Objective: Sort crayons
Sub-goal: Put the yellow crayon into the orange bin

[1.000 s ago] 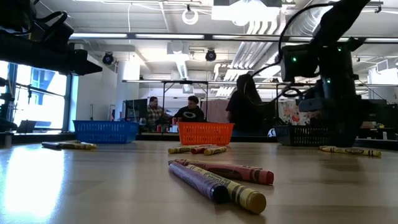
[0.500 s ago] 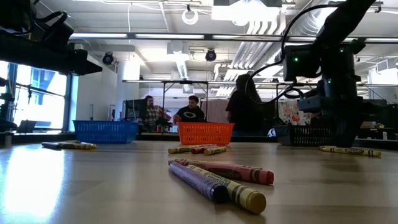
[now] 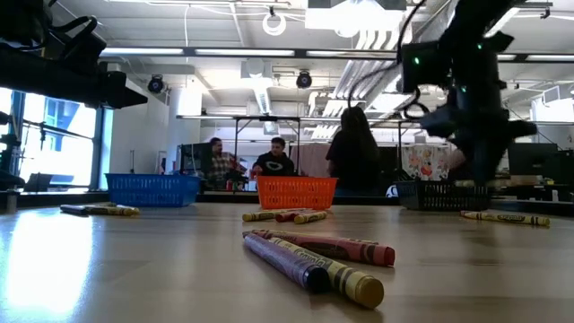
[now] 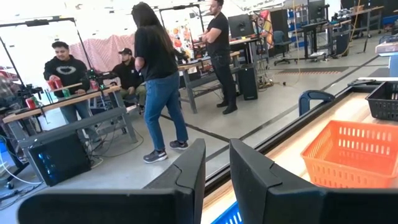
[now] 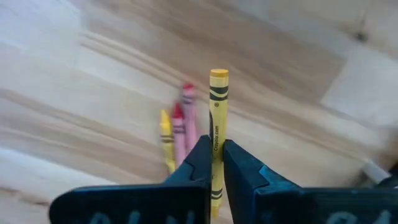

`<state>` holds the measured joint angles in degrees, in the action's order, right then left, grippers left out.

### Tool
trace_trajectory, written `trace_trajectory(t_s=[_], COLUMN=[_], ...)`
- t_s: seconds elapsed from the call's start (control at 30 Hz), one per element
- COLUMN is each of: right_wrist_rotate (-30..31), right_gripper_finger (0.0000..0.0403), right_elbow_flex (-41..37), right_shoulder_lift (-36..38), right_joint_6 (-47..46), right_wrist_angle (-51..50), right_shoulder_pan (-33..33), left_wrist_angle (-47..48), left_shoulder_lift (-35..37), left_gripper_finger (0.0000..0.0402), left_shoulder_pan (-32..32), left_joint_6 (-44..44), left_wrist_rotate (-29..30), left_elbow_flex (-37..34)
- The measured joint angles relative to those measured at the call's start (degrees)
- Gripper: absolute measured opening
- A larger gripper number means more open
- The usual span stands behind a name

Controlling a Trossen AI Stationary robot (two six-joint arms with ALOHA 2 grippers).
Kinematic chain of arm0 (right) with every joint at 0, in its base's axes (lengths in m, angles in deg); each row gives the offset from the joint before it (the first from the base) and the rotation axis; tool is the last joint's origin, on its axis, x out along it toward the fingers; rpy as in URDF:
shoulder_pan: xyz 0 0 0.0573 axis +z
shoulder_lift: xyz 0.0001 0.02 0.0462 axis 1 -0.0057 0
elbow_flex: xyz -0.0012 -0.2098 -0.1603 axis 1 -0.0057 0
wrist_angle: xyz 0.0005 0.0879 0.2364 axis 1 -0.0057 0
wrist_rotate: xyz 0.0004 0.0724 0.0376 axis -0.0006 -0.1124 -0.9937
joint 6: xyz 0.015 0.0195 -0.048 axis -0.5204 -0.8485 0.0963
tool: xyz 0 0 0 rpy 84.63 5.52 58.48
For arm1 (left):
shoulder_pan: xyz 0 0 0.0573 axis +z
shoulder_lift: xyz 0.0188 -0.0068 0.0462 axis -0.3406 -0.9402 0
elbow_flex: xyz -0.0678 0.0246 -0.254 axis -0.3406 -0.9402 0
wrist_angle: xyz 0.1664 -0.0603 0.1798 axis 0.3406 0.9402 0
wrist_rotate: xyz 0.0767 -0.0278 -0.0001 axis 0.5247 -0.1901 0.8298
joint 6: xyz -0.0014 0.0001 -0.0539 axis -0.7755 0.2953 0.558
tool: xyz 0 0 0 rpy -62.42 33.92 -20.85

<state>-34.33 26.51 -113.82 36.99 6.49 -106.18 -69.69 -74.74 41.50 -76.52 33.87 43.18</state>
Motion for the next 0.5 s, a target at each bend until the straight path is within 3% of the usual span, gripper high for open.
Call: trace_trajectory(t_s=[0.27, 0.5], right_wrist_rotate=[6.18, 9.05], right_gripper_finger=[0.0005, 0.0005], right_elbow_flex=[12.85, 19.32], right_shoulder_lift=[0.0, -6.71], right_joint_6=[5.94, 12.69], right_wrist_angle=[7.58, 18.95], right_shoulder_pan=[-0.2, -2.66], left_wrist_angle=[-0.01, 0.0], left_shoulder_lift=[0.0, 0.0], left_gripper_finger=[0.006, 0.006], left_shoulder_pan=[0.0, 0.0], left_joint_6=[0.0, -0.01], left_wrist_rotate=[0.02, 0.07], left_elbow_flex=[0.01, 0.01])
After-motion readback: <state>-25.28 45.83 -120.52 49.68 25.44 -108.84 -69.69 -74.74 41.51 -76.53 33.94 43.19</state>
